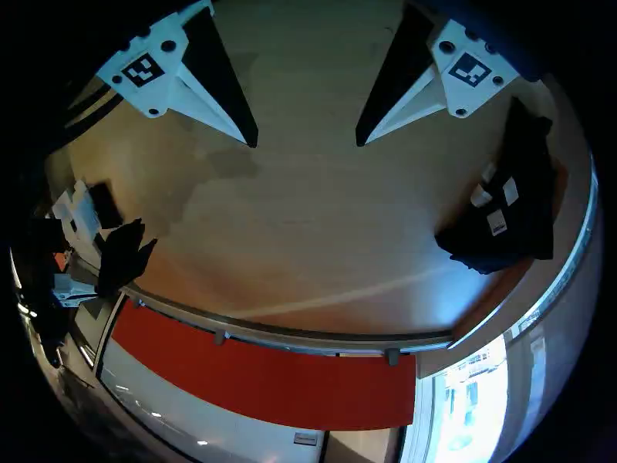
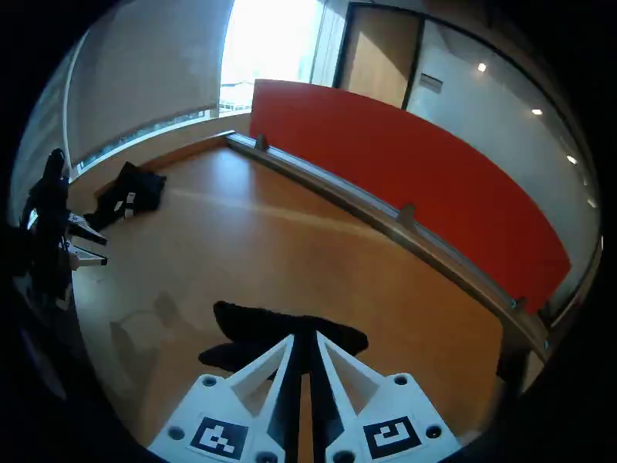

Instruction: Fold towel

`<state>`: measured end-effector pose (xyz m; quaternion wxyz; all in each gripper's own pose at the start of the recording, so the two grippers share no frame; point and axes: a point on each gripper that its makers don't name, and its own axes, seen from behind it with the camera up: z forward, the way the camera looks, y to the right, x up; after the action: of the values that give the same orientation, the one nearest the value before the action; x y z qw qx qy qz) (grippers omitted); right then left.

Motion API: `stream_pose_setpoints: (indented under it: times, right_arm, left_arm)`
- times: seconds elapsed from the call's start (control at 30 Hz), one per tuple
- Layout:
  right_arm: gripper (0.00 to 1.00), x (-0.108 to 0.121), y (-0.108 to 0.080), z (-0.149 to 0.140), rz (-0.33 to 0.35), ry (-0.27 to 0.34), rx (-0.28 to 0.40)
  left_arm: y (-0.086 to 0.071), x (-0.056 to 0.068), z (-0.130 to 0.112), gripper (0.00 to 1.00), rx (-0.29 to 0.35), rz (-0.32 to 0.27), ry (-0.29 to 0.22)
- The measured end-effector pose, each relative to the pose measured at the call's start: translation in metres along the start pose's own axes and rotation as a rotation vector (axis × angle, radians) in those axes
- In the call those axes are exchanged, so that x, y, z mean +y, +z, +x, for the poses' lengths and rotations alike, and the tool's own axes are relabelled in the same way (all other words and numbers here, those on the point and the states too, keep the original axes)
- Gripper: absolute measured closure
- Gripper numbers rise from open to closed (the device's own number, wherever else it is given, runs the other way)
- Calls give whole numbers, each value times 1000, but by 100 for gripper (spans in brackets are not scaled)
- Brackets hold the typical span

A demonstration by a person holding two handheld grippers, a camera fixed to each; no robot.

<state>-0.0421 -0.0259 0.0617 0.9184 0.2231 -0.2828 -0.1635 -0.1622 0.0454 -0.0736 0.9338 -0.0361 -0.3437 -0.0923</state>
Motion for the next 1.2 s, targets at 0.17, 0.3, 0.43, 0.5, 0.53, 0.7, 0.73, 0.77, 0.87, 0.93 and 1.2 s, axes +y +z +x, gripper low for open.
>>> stream_pose_setpoints:
  times: [0.17,0.3,0.43,0.5,0.53,0.7,0.73,0.77,0.87,0.93,1.2]
  right_arm:
    - [95,33,-10,-18,-35,23,-17]
    - [95,59,-19,-32,-65,43,-29]
    - [95,84,-27,-47,-95,66,-43]
    - [95,95,-31,-54,-108,76,-51]
    - [95,101,-33,-58,-116,80,-56]
    - [95,127,-39,-76,-147,100,-78]
    - [95,133,-40,-79,-152,103,-83]
    - [95,137,-41,-82,-156,105,-87]
    - [95,150,-42,-91,-171,111,-103]
    - [95,157,-43,-96,-178,117,-111]
    - [95,166,-41,-109,-187,129,-131]
  left_arm:
    - [2,4,1,6,-7,3,1]
    - [4,7,0,6,-16,3,9]
    - [6,9,1,6,-21,10,25]
    - [6,10,2,6,-21,12,30]
    - [6,11,3,6,-21,13,30]
    - [7,13,5,6,-23,15,27]
    - [8,14,5,6,-24,15,28]
    - [8,15,5,6,-25,15,28]
    - [8,17,5,6,-27,18,34]
    - [8,18,5,6,-27,20,38]
    - [7,21,7,6,-27,20,41]
